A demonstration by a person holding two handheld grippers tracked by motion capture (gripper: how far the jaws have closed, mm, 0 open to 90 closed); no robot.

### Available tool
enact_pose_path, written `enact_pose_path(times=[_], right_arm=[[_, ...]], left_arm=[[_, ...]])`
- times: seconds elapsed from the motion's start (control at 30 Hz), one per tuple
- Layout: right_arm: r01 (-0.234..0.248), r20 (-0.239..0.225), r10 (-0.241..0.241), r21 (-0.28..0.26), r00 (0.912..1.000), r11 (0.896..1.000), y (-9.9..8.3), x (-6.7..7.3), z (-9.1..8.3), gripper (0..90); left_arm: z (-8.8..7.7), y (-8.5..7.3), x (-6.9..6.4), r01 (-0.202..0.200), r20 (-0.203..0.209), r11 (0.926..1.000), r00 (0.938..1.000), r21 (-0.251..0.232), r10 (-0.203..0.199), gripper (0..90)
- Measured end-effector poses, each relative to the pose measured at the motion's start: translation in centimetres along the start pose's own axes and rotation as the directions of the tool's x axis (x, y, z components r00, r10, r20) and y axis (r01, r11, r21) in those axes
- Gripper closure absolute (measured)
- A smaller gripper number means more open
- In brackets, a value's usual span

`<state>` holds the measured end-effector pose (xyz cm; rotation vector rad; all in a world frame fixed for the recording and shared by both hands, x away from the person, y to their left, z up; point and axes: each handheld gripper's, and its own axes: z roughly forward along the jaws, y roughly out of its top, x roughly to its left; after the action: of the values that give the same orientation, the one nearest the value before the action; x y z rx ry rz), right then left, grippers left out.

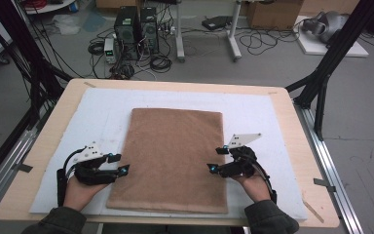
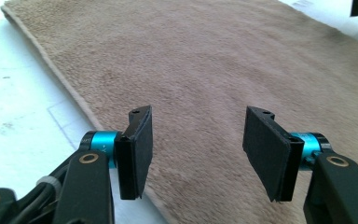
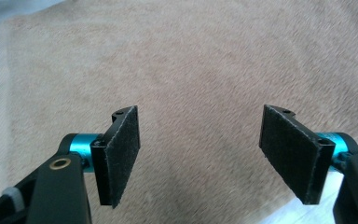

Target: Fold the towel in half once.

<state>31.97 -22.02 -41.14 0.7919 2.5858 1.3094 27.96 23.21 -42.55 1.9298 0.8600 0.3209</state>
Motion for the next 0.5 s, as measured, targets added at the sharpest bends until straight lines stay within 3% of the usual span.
enact_pose_path(times=[0.5], right_arm=[[0.016,0.044,-0.017,0.011,0.9989,1.000,2.1,-2.0,-0.1,26.6]], left_arm=[[1.1,3.7,1.2,-0.037,-0.028,0.9993,0.9989,-0.009,0.037,42.3]])
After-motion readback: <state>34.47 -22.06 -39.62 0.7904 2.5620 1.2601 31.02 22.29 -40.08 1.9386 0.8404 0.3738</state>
